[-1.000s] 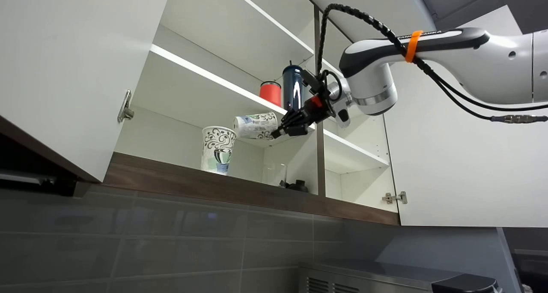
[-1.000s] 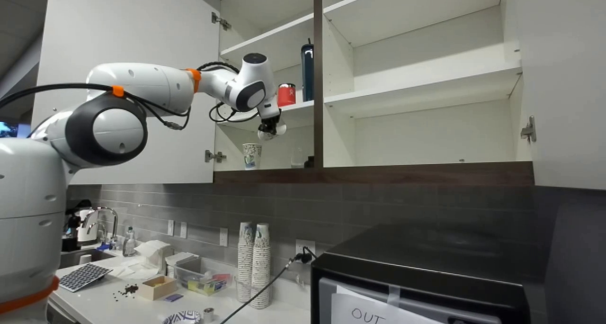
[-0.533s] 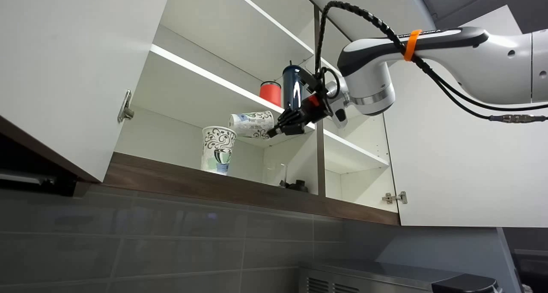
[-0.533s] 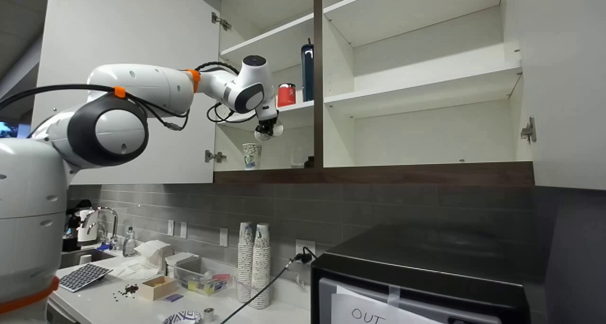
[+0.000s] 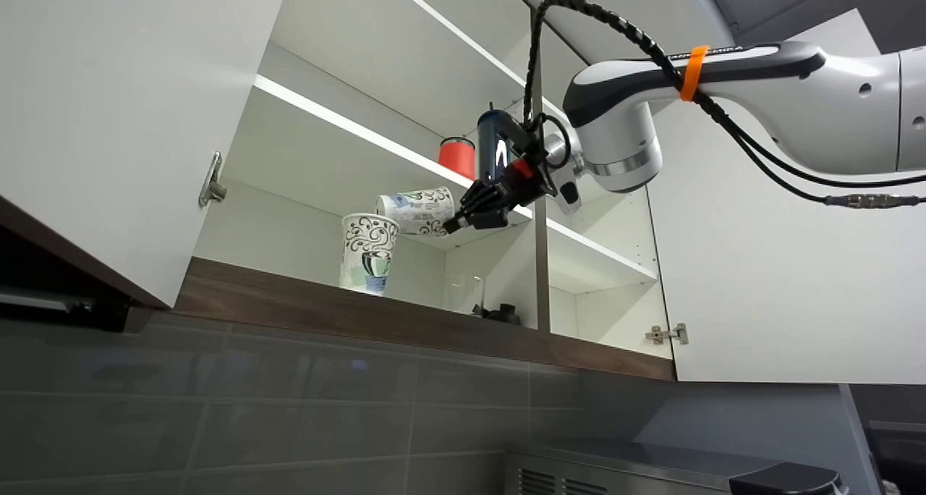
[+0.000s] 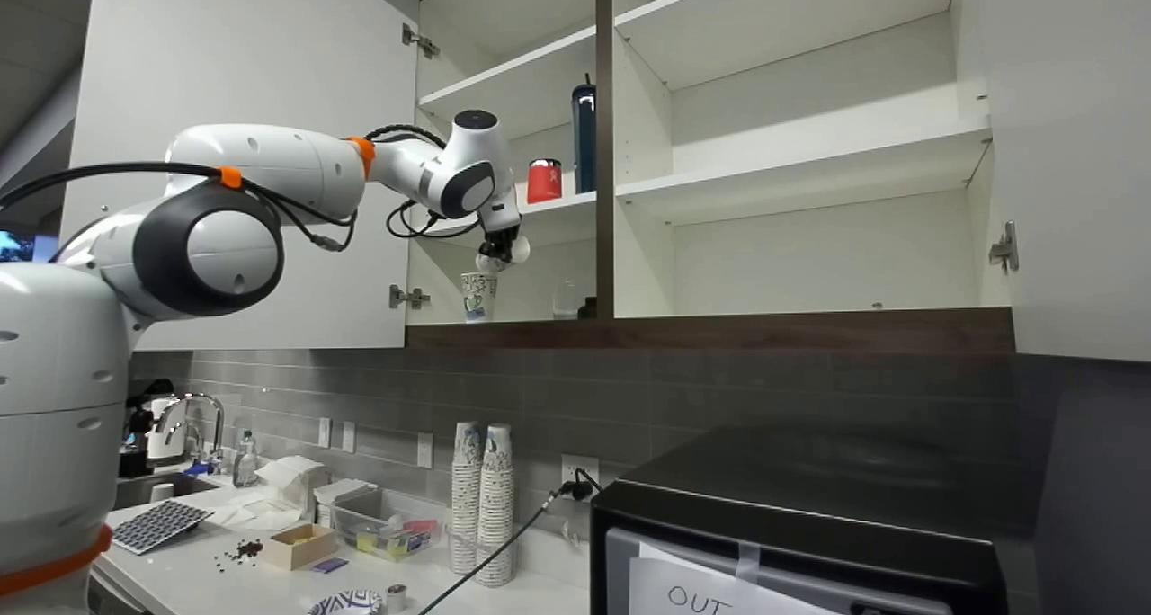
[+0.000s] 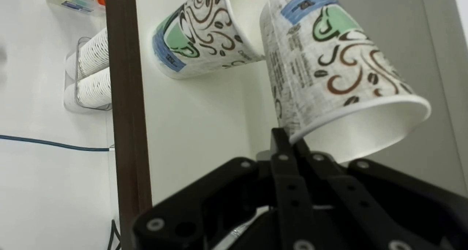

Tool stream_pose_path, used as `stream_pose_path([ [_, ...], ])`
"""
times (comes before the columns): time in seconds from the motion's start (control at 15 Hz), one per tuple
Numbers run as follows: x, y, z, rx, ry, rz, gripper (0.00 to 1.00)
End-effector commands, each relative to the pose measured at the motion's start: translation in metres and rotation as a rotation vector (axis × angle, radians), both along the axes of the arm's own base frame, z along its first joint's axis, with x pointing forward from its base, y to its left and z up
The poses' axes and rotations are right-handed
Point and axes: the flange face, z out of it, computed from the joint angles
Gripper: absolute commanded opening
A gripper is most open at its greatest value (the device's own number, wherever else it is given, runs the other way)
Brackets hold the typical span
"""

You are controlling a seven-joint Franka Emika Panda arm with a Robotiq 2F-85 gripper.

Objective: Stack up the two paper cups on the bottom shelf and place them on the counter top

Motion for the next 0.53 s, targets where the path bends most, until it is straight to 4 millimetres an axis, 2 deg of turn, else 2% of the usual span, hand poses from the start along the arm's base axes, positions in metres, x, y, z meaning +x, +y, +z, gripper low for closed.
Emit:
stream_pose_path([
  [0.0, -0.004, 0.011, 0.002, -0.102, -0.009, 0.006, 0.01],
  [0.47, -0.012, 0.03, 0.011, -0.371, -0.078, 0.033, 0.01],
])
